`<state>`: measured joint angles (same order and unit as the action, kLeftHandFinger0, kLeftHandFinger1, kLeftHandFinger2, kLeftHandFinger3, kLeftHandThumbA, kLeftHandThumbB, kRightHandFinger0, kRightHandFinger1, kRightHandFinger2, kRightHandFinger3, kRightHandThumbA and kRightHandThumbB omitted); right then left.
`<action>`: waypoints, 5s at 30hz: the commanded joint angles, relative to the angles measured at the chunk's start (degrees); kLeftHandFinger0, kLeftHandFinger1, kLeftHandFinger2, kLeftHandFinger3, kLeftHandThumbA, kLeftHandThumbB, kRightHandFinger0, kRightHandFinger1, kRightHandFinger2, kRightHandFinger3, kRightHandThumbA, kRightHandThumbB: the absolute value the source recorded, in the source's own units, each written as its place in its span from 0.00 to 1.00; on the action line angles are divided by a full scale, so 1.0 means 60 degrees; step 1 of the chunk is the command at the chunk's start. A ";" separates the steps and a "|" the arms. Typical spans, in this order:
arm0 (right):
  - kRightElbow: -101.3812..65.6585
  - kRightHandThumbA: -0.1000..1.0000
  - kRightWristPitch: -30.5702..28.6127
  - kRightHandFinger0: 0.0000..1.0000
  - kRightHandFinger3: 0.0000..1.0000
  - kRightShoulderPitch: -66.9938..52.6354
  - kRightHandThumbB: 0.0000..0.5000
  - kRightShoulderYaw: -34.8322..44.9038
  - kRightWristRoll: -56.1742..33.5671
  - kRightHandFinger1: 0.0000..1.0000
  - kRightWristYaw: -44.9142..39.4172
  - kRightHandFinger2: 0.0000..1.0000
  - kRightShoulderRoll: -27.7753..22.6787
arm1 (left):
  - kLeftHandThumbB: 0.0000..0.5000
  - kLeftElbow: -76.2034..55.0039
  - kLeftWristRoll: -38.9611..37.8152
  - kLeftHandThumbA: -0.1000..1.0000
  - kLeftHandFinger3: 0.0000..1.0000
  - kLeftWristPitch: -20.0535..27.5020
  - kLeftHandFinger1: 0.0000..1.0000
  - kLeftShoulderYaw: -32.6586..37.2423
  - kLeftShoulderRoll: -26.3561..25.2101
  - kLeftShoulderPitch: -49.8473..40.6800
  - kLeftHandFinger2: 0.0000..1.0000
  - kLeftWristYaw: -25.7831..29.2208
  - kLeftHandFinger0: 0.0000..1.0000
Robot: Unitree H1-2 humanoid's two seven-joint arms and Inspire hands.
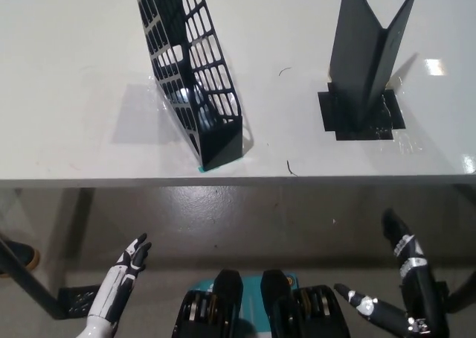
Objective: A notebook is kept standing on the table on the right hand side and a black shelf is kept on the left hand side and the robot uses its right hand to grab the notebook and places it in the shelf
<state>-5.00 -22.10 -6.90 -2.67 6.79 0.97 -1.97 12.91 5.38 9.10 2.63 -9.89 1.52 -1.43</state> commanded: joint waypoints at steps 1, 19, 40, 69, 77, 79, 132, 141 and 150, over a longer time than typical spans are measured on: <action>-0.1101 1.00 -0.0650 1.00 1.00 0.0736 0.63 0.0458 0.1138 1.00 0.0628 1.00 0.0100 | 0.25 -0.0166 0.0116 1.00 1.00 0.0389 1.00 -0.0016 -0.0137 0.0118 1.00 -0.0047 1.00; 0.1309 1.00 0.1474 1.00 1.00 0.4792 0.83 0.1470 0.2122 1.00 0.1888 1.00 0.0191 | 0.28 -0.0044 0.0202 1.00 1.00 0.0611 1.00 -0.0020 -0.0117 0.0019 1.00 -0.0002 1.00; 0.6963 1.00 0.1456 1.00 1.00 0.8564 0.96 0.2473 0.0364 1.00 0.3134 1.00 0.0388 | 0.24 0.0009 0.0310 1.00 1.00 0.0801 1.00 -0.0026 -0.0026 -0.0105 1.00 0.0068 1.00; 1.2401 0.00 -0.0805 0.00 0.61 1.2935 0.10 0.5685 -0.3135 0.18 0.3991 0.62 0.0765 | 0.23 -0.0052 0.0205 1.00 1.00 0.0869 1.00 -0.0029 -0.0063 -0.0121 1.00 -0.0087 1.00; 1.2369 0.00 -0.0805 0.00 0.61 1.2662 0.18 0.5559 -0.3205 0.12 0.4015 0.55 0.0615 | 0.23 -0.0079 0.0166 1.00 1.00 0.0828 1.00 -0.0061 -0.0063 -0.0122 1.00 -0.0085 1.00; 1.2237 0.00 -0.0805 0.00 0.63 1.2536 0.19 0.5397 -0.3025 0.12 0.4191 0.55 0.0581 | 0.23 -0.0049 0.0126 1.00 1.00 0.0856 1.00 -0.0050 -0.0057 -0.0149 1.00 -0.0115 1.00; 0.4201 0.00 0.1207 0.00 0.78 1.2570 0.14 -0.0293 0.3787 0.04 0.6397 0.59 0.2734 | 0.34 -0.0326 0.0318 1.00 1.00 0.0424 1.00 0.0038 -0.0062 -0.0172 1.00 -0.0121 1.00; 0.6024 0.00 0.0713 0.00 0.76 1.3070 0.13 -0.0301 0.4000 0.00 0.7374 0.55 0.2541 | 0.31 -0.0295 0.0291 1.00 1.00 0.0549 1.00 0.0067 -0.0067 -0.0180 1.00 -0.0148 1.00; 0.7472 0.00 0.0113 0.00 0.69 1.3396 0.09 -0.0296 0.3819 0.00 0.8092 0.53 0.2321 | 0.35 -0.0149 0.0251 1.00 1.00 0.0667 1.00 0.0083 -0.0090 -0.0211 1.00 -0.0201 1.00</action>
<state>39.07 -15.90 68.63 -4.29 28.91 45.21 12.00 13.08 7.25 11.28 2.85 -9.83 0.50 -1.74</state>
